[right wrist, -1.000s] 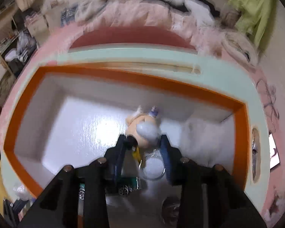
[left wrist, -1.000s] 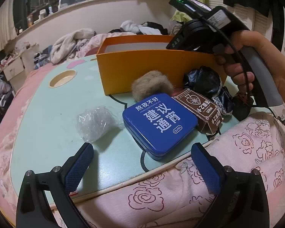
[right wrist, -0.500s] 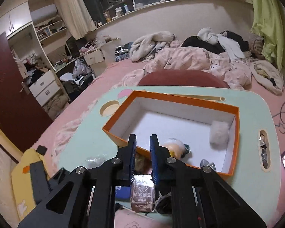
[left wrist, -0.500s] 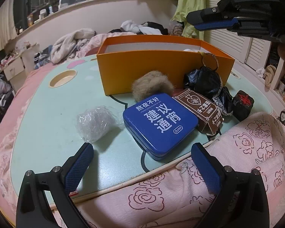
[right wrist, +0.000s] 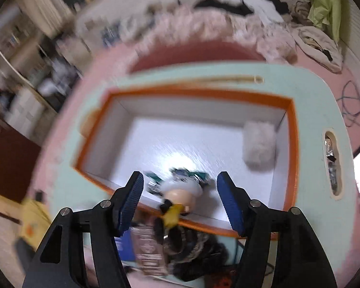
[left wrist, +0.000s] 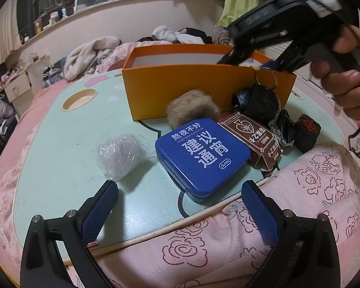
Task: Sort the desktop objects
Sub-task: 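Lift the figurine out and set it on the brown card box with right tool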
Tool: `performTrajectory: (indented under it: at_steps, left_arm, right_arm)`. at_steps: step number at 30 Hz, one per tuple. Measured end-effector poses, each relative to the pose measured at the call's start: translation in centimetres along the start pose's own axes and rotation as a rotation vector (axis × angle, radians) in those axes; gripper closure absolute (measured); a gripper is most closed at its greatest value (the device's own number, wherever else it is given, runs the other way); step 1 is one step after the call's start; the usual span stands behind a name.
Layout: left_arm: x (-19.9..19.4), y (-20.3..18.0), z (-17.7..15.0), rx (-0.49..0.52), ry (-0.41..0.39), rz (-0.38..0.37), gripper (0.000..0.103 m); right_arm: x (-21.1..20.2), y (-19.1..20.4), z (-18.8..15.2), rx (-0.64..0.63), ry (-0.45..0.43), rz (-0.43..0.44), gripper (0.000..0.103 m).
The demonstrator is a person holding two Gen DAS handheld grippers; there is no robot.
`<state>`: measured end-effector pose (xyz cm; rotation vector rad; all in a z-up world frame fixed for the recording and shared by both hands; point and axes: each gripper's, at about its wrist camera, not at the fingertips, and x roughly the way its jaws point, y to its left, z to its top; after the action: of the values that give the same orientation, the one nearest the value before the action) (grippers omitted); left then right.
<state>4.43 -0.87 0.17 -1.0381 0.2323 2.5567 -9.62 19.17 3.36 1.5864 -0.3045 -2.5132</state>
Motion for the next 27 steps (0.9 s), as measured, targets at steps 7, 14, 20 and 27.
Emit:
performTrajectory:
  at_steps: [7,14,20,27]
  left_arm:
    - [-0.1,0.0,0.0,0.000,0.000,0.001,0.001]
    - [-0.2,0.1,0.0,0.000,0.000,0.001,0.001]
    - [-0.2,0.0,0.0,0.000,-0.001,0.001,0.001]
    - [-0.2,0.0,0.0,0.000,-0.001,0.002,0.001]
  right_arm:
    - [-0.3,-1.4,-0.4,0.075,-0.028,0.103,0.065]
    - [-5.9,1.6,-4.6,-0.098,-0.212,0.265,0.065]
    - [-4.0,1.4,-5.0,-0.110,-0.198,0.233,0.056]
    - [-7.0,0.3,-7.8,-0.135,-0.341,0.177,0.031]
